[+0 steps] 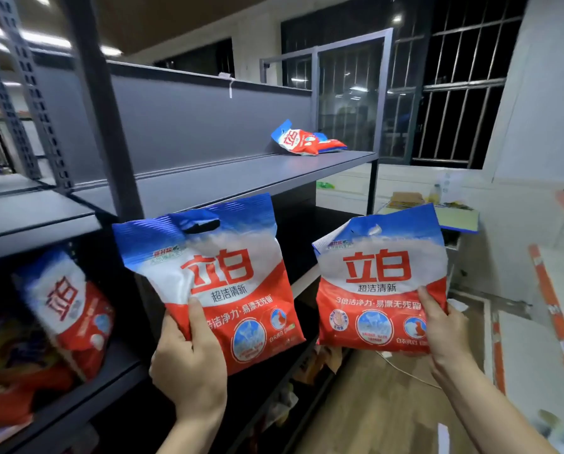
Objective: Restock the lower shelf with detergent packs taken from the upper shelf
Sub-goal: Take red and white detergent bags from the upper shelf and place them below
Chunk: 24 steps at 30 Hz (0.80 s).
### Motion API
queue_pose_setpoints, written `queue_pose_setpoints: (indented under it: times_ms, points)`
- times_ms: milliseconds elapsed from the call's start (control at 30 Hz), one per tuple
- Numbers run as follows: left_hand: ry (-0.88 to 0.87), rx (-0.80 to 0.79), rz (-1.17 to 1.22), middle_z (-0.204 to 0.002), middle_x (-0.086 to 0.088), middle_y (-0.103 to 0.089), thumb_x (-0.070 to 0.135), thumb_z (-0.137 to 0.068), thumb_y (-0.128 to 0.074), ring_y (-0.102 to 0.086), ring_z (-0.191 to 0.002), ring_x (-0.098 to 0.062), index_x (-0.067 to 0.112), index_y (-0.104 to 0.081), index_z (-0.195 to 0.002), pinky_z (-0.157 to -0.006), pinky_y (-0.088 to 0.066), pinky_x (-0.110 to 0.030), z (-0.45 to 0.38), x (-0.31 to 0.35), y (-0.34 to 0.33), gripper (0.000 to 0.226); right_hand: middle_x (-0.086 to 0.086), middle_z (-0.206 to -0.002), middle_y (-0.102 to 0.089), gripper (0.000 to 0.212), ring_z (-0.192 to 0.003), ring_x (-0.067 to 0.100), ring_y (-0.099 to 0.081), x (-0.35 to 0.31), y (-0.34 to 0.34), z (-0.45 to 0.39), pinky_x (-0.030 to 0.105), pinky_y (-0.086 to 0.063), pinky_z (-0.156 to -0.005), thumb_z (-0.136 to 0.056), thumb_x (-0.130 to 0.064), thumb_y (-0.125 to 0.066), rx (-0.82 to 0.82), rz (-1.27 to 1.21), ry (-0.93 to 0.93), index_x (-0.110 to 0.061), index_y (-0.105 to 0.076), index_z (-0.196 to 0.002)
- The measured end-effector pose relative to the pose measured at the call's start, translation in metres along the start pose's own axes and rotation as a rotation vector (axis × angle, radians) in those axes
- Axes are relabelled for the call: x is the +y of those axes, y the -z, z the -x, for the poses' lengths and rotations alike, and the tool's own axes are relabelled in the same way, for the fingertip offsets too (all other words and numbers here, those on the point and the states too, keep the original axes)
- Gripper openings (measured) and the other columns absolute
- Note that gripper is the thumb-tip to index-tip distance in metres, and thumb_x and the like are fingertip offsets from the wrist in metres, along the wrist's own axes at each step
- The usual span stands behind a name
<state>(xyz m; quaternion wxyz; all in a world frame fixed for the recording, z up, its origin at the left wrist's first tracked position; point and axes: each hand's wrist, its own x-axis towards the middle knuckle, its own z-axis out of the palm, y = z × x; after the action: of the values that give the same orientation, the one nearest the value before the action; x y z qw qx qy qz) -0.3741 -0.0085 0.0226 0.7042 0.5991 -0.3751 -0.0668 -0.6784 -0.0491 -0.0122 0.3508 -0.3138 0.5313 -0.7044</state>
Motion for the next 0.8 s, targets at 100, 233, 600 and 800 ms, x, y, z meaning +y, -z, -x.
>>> queue_pose_setpoints:
  times_ms: [100,233,600,800]
  points:
    - [-0.009,-0.021,0.038,-0.076,0.012,-0.059,0.051,-0.091,-0.043,-0.058,-0.070,-0.016,0.016,-0.066,-0.103,-0.074,-0.045,-0.031,-0.003,0.010,-0.037,0.044,-0.002,-0.072,-0.073,0.022,-0.059,0.020,-0.071,0.004,0.015,-0.028,0.027,-0.053,-0.048,-0.084,-0.042,-0.067,0.057,-0.016,-0.005,-0.020,-0.063,-0.087]
    - [-0.025,-0.035,0.072,-0.079,0.010,-0.062,0.052,-0.092,-0.043,-0.060,-0.069,-0.013,0.019,-0.065,-0.103,-0.074,-0.046,-0.029,-0.009,0.013,-0.090,0.041,-0.005,-0.068,-0.073,0.024,-0.055,0.018,-0.070,0.006,0.024,-0.074,0.025,-0.052,-0.043,-0.085,-0.038,-0.068,0.085,-0.050,0.023,-0.015,-0.065,-0.088]
    - [-0.027,-0.061,0.129,-0.083,0.007,-0.065,0.058,-0.087,-0.039,-0.057,-0.065,-0.002,0.020,-0.065,-0.103,-0.068,-0.044,-0.022,-0.051,0.005,-0.256,0.049,-0.003,-0.073,-0.074,0.025,-0.060,0.019,-0.071,0.005,-0.014,-0.238,0.024,-0.052,-0.045,-0.082,-0.041,-0.070,0.090,-0.058,0.083,-0.017,-0.068,-0.088]
    - [-0.042,-0.073,0.142,-0.084,0.006,-0.065,0.058,-0.087,-0.038,-0.060,-0.069,-0.011,0.021,-0.065,-0.104,-0.072,-0.045,-0.025,-0.072,0.008,-0.333,0.049,-0.001,-0.076,-0.075,0.025,-0.063,0.021,-0.072,-0.004,-0.024,-0.312,0.026,-0.053,-0.047,-0.082,-0.041,-0.070,0.097,-0.086,0.099,-0.016,-0.068,-0.090]
